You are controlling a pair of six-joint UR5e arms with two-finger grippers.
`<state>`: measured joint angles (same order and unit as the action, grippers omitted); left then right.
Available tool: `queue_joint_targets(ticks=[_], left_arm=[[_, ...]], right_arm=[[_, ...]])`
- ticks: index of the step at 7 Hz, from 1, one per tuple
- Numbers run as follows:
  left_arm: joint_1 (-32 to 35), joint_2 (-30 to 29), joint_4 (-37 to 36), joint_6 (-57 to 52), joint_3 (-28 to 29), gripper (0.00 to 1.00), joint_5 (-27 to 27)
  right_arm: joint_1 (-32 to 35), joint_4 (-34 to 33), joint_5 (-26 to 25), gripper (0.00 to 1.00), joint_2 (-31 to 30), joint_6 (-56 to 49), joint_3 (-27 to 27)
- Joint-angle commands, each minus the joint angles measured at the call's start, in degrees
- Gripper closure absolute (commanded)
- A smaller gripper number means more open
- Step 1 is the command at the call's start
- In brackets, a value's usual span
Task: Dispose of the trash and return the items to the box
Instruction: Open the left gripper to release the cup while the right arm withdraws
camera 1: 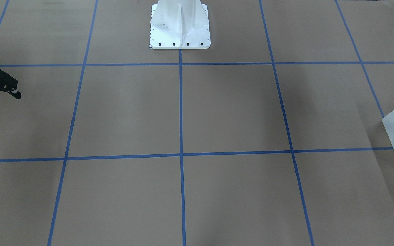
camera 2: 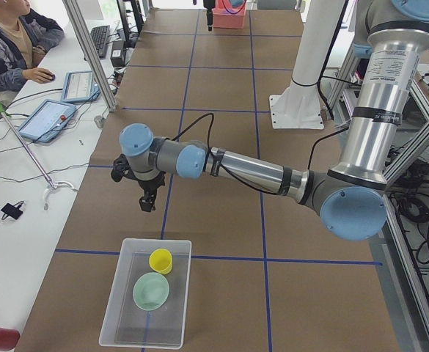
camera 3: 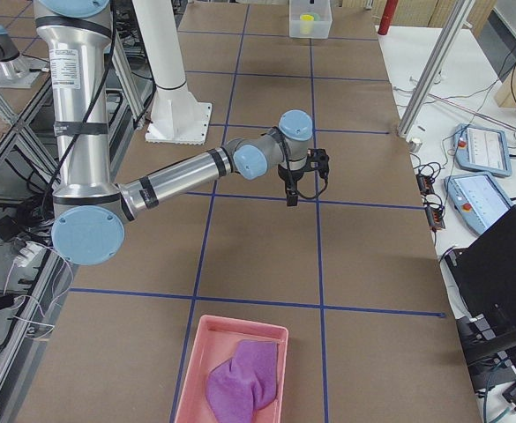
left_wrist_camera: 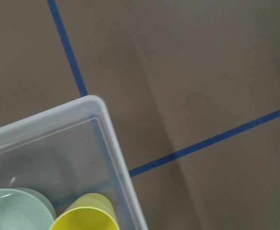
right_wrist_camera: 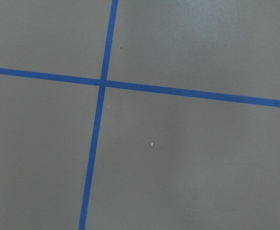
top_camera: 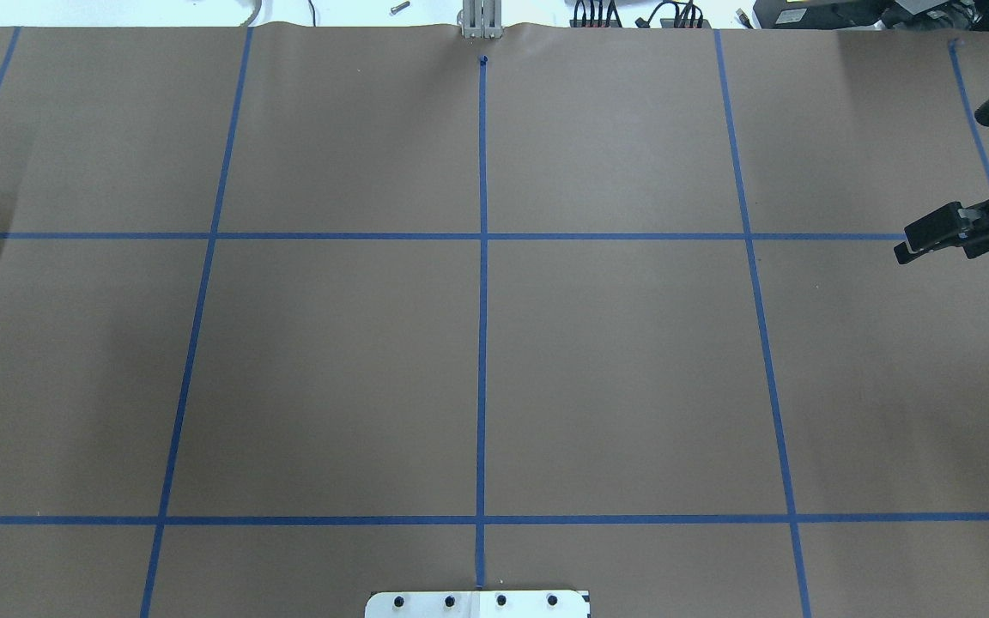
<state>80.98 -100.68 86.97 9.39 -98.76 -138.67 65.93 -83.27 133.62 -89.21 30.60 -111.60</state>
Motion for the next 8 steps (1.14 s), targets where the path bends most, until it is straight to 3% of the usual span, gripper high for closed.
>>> queue_joint_targets(ticks=[1,3,7,8], left_arm=[[-4.51,3.62,-1.62,10.56,-11.86,0.02,1.03],[-4.34,4.95,-1.71,6.73,-12.16,0.02,1.82],[-4.26,9.16,-1.54,5.55,-13.91,0.02,2.0],[-3.82,10.49,-1.45,1.46,-13.3,0.02,5.48]], right_arm=[[5.75,-0.4,0.23,0.0,-3.13,-3.49,0.41],[13.49,-4.16,0.76,0.0,-6.32,-18.85,1.64],[14.67,-5.06,0.68,0.0,-6.24,-19.44,1.03],[14.67,-5.06,0.76,0.0,-5.71,-19.26,1.29]])
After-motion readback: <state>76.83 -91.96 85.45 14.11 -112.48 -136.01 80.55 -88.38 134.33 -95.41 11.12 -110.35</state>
